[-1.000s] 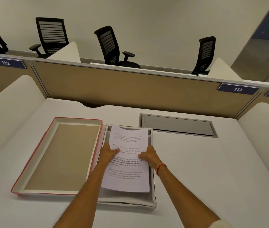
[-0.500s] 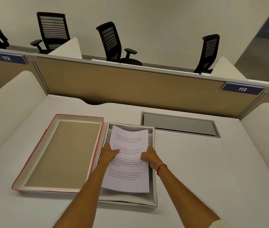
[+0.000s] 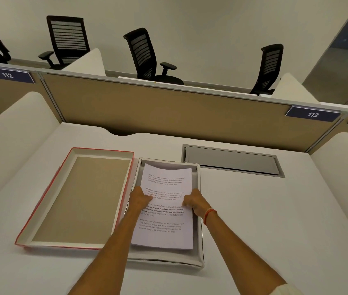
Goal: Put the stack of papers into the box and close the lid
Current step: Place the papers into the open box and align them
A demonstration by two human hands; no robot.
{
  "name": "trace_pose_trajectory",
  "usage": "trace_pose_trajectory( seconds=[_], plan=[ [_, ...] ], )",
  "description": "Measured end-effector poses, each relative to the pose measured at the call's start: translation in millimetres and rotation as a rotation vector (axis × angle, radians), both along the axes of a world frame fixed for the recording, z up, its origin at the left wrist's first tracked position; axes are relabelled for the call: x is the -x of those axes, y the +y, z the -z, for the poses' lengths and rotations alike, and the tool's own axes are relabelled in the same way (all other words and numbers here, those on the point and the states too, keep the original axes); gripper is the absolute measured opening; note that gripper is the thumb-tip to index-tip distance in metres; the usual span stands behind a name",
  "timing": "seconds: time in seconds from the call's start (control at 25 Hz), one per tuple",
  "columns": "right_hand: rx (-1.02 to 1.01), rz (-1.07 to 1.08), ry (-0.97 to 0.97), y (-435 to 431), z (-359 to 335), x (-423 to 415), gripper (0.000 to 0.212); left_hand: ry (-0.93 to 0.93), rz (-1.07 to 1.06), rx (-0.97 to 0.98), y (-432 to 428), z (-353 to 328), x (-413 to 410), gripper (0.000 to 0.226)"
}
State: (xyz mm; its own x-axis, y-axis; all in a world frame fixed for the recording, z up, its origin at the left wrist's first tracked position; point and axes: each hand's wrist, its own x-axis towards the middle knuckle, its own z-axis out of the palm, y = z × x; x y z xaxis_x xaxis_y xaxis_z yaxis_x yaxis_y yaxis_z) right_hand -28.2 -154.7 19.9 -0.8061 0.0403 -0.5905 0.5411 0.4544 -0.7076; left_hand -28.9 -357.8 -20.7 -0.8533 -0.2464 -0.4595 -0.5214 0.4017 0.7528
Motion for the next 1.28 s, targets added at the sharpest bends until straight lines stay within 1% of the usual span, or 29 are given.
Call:
trace_pose_trajectory(
  seconds=[0.12,0.16,0.28,0.4,0.48,0.52,0.64,0.88,1.12,1.28],
  plan=[
    [0.004,0.03,-0.003,2,-5,0,0.017,-0.021,-0.015,0.027,2,-5,0,0.019],
    [0.001,0.035,-0.002,2,-5,1,0.017,-0.025,-0.026,0.033,2,-7,0,0.017],
    [-0.012,0.061,-0.018,5,-5,5,0.017,-0.024,-0.065,0.051,3,-11,2,0.021],
    [-0.038,0.069,-0.034,10,-5,7,0.016,-0.018,-0.087,0.059,3,-12,4,0.038],
    [-0.056,0.076,-0.043,12,-5,8,0.024,-0.028,-0.098,0.071,0,-15,4,0.045],
    [-0.071,0.078,-0.051,12,-4,9,0.025,-0.039,-0.097,0.081,-2,-16,4,0.046],
    [-0.103,0.074,-0.07,12,-2,12,0.015,-0.065,-0.071,0.105,-5,-22,2,0.043],
    [-0.109,0.073,-0.101,13,-3,13,0.016,-0.083,-0.036,0.135,-5,-28,-2,0.036],
    [-0.096,0.049,-0.086,14,1,12,0.016,-0.087,-0.04,0.124,-4,-28,-5,0.038],
    [-0.096,0.043,-0.087,14,-1,13,0.015,-0.091,-0.013,0.154,-2,-40,-8,0.033]
  ],
)
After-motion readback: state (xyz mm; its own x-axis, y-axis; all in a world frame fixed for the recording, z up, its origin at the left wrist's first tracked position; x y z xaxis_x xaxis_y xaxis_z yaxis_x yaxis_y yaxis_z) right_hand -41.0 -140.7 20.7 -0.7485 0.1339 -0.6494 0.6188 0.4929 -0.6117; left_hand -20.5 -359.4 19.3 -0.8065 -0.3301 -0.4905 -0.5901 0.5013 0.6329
